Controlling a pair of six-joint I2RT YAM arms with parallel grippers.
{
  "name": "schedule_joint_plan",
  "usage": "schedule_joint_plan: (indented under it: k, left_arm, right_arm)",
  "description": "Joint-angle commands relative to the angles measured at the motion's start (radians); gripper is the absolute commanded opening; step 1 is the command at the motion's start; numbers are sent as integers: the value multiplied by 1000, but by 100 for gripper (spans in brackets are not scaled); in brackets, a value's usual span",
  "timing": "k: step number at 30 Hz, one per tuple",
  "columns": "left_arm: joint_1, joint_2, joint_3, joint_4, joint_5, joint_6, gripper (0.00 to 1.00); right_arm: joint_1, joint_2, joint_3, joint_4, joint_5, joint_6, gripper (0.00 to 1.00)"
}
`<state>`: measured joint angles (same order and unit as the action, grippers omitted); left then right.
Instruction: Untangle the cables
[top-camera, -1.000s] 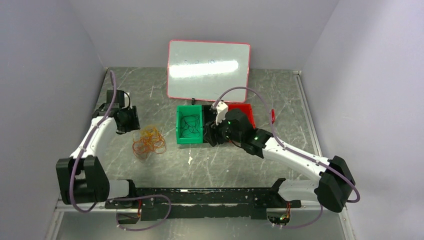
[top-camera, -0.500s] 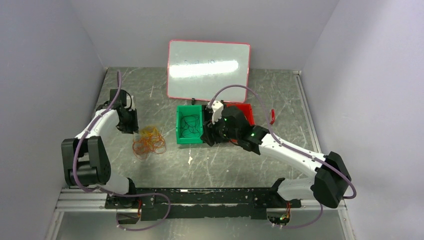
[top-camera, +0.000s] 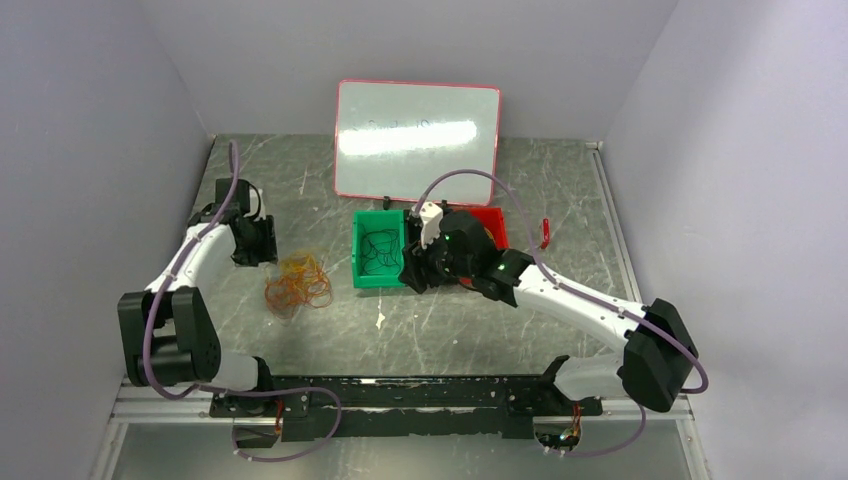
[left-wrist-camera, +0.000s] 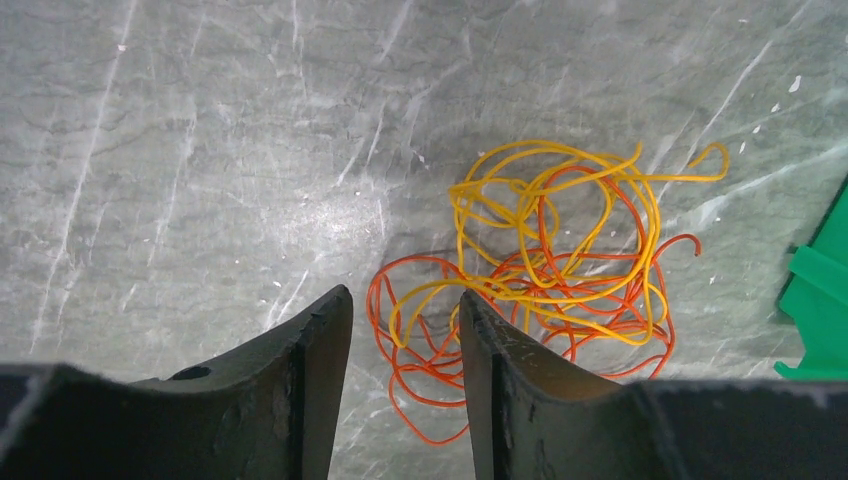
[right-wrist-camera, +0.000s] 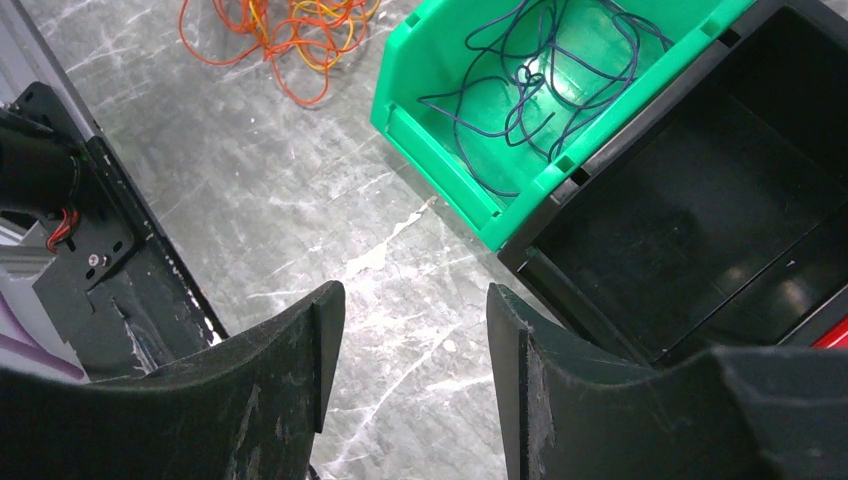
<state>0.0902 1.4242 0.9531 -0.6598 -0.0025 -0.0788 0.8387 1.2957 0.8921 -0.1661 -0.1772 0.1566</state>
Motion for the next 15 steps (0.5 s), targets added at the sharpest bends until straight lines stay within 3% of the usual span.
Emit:
schedule_joint_plan:
  k: [1,9,15]
  left_arm:
    - [10,-14,-29,3,-12,-11,48]
    - [10,91,-11,11,42,7,40]
    - [10,79,1,13,20,3,21]
  right_arm:
    - [-3,10,34,1,-28,4,58]
    - [-4,0,28,-10,-17,3,58]
    - [-3,3,28,-6,-18,4,58]
